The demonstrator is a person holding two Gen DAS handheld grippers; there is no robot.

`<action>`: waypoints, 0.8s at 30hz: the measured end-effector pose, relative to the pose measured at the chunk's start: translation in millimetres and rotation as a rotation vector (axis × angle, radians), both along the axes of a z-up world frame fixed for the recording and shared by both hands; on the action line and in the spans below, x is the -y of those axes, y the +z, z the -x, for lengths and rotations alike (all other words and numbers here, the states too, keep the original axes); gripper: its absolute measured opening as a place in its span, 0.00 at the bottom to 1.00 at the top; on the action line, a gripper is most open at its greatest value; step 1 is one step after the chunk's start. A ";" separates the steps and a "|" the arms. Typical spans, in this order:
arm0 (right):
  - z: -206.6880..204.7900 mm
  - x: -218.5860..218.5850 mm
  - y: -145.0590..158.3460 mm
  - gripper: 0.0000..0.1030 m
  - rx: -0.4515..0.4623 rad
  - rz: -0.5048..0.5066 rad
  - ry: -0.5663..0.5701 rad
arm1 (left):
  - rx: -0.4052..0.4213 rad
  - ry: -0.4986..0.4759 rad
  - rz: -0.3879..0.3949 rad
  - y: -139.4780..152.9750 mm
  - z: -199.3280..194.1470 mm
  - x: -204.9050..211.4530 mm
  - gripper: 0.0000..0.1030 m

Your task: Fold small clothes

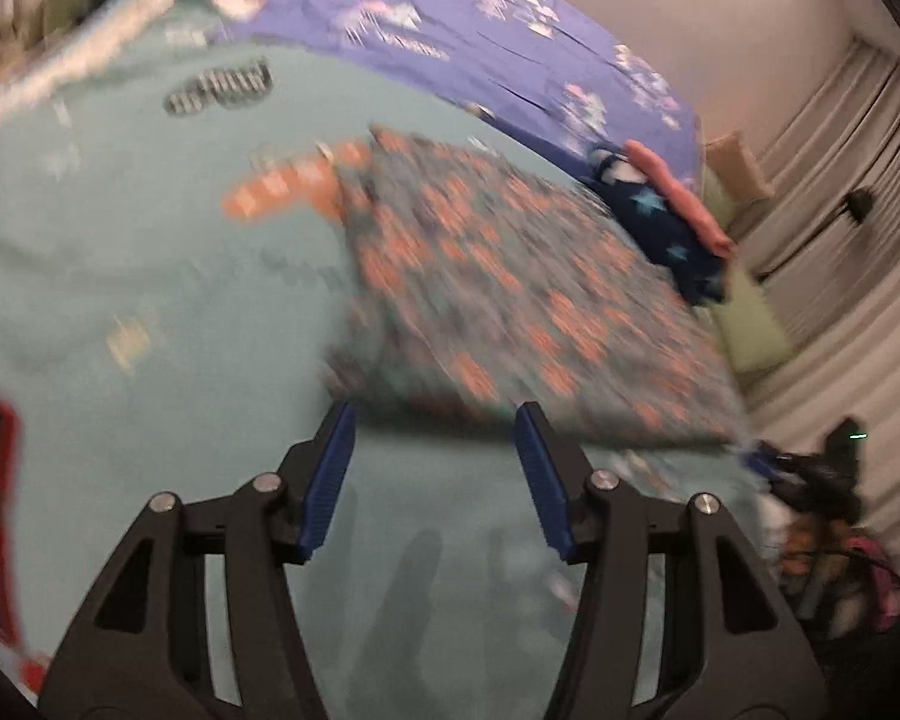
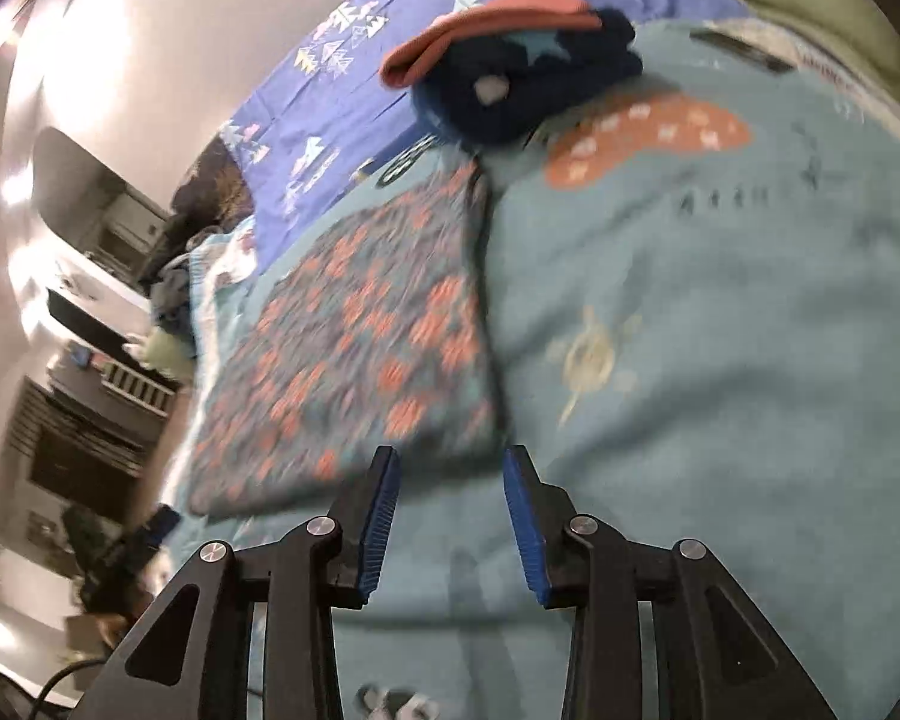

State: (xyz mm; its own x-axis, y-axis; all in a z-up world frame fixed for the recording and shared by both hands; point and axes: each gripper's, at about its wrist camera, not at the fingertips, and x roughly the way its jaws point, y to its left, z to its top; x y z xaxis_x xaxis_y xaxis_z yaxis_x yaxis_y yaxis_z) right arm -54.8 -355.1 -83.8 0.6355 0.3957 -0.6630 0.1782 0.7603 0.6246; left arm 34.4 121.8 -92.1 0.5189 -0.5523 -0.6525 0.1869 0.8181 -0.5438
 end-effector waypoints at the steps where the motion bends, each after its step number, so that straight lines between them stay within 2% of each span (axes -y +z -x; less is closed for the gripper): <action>1: -1.7 -1.4 -4.3 0.47 0.005 -0.041 0.011 | -0.016 -0.010 0.045 -5.9 2.2 2.3 0.56; 3: -14.1 -4.2 -22.4 0.54 -0.014 -0.121 0.025 | -0.031 0.014 0.047 -14.3 0.0 6.5 0.56; 5: -32.1 -5.9 -33.7 0.54 -0.020 -0.151 0.011 | -0.035 0.070 0.030 -23.8 -12.1 8.0 0.56; 9: -60.2 0.2 -37.1 0.54 0.022 -0.193 -0.101 | -0.043 0.171 0.130 -31.4 -30.5 2.4 0.56; 10: -63.9 0.8 -39.6 0.54 0.020 -0.202 -0.125 | -0.048 0.186 0.147 -31.6 -34.4 2.6 0.46; 11: -69.0 0.9 -40.4 0.39 0.004 -0.190 -0.154 | -0.054 0.203 0.146 -31.6 -37.8 2.8 0.14; 12: -71.7 -0.5 -40.7 0.07 -0.012 -0.157 -0.161 | -0.072 0.191 0.157 -32.5 -41.4 3.6 0.11; 14: -72.4 -6.3 -34.0 0.08 -0.002 -0.117 -0.161 | -0.069 0.210 0.190 -29.3 -37.6 -0.1 0.10; 17: -59.1 -11.6 -8.5 0.06 0.074 -0.034 -0.153 | -0.009 0.208 0.178 -6.9 -26.8 0.5 0.09; 21: -32.3 -8.9 27.9 0.06 0.140 0.032 -0.172 | 0.048 0.132 0.163 25.9 -6.7 10.2 0.09; 24: 0.3 -0.4 36.6 0.06 0.115 0.063 -0.179 | 0.064 0.072 0.144 37.8 18.1 19.2 0.09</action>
